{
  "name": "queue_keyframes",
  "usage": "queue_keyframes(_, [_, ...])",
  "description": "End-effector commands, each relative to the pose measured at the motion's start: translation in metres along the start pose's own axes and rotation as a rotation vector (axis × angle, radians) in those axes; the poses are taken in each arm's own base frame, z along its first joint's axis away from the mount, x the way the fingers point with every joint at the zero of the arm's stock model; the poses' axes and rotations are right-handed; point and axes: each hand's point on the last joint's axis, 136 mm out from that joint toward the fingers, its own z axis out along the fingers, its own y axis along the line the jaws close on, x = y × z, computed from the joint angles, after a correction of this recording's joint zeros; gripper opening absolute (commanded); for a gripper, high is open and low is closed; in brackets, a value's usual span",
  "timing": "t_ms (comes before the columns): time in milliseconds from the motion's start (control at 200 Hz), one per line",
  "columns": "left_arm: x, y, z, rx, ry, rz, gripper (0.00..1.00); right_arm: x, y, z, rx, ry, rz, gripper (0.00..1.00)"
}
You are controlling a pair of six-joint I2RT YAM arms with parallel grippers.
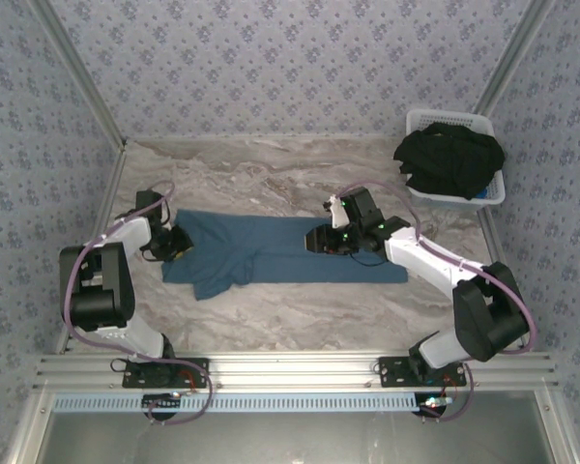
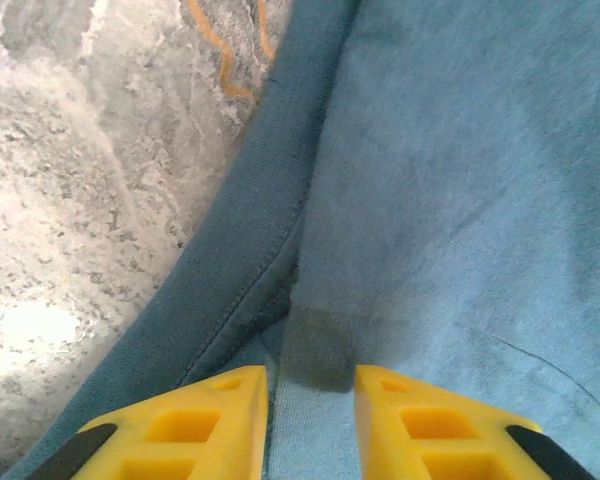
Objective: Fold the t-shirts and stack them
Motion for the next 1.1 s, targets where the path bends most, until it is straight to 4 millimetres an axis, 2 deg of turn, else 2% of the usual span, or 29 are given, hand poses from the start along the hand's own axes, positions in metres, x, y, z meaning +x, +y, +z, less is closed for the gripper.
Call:
queue_keyframes(0, [-0.006,-0.011,-0.002,0.026,-0.009,0.011,0.25,-0.006,0.007,0.001,-0.015,-0.006,0.0,0.45])
queue_keyframes(275, [-0.001,-0.01,-0.002,0.011,0.0,0.026,0.11,-0.004,0.007,0.001,-0.016,-0.005,0.004,0.45])
queue_keyframes(460, [-0.004,-0.009,-0.013,-0.019,-0.019,0.037,0.0,-0.004,0.007,0.002,-0.017,-0.005,0.003,0.44])
queue_keyframes(655, [-0.013,-0.012,-0.034,-0.073,-0.026,-0.004,0.0,-0.003,0.006,0.001,-0.014,-0.001,0.006,0.44])
queue_keyframes(879, [-0.013,-0.017,-0.047,-0.138,0.1,-0.06,0.0,-0.002,0.006,0.001,-0.019,0.005,0.007,0.44])
queue_keyframes(1099, [-0.034,-0.038,-0.058,-0.157,0.162,-0.054,0.0,-0.002,0.005,0.002,-0.021,0.007,0.01,0.44])
